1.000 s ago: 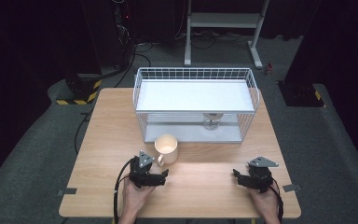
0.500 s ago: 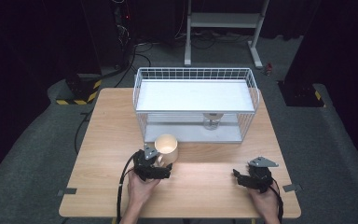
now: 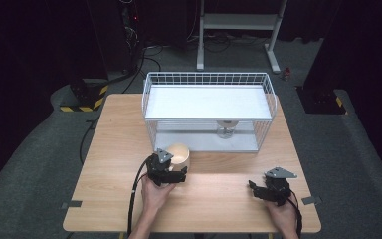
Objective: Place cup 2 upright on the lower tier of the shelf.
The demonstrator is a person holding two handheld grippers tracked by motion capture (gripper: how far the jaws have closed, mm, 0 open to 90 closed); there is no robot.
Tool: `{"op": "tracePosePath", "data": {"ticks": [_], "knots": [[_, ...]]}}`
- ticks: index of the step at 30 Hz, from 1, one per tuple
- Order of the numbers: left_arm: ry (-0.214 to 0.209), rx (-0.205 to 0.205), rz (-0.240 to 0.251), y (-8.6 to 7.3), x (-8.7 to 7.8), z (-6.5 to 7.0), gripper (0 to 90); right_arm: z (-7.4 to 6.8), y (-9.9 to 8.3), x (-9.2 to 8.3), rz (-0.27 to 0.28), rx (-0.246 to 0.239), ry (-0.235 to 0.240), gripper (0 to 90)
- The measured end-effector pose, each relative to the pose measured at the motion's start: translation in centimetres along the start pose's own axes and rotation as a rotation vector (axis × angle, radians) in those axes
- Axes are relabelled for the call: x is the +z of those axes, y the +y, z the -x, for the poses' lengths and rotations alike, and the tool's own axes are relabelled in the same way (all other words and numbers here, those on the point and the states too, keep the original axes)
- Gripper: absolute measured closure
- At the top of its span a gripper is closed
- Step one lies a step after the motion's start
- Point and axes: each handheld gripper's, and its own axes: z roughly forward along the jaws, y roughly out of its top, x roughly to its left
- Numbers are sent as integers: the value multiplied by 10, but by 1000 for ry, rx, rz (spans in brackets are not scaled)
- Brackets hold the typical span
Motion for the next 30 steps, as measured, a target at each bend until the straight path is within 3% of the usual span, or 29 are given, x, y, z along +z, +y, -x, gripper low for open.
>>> {"op": "tracePosePath", "data": {"ticks": [8,30], "knots": [[33,17,4,4,11,5,87,0,0,0,0,0,0,268],[54,19,23,6,23,6,84,0,0,0,0,0,0,268]]}}
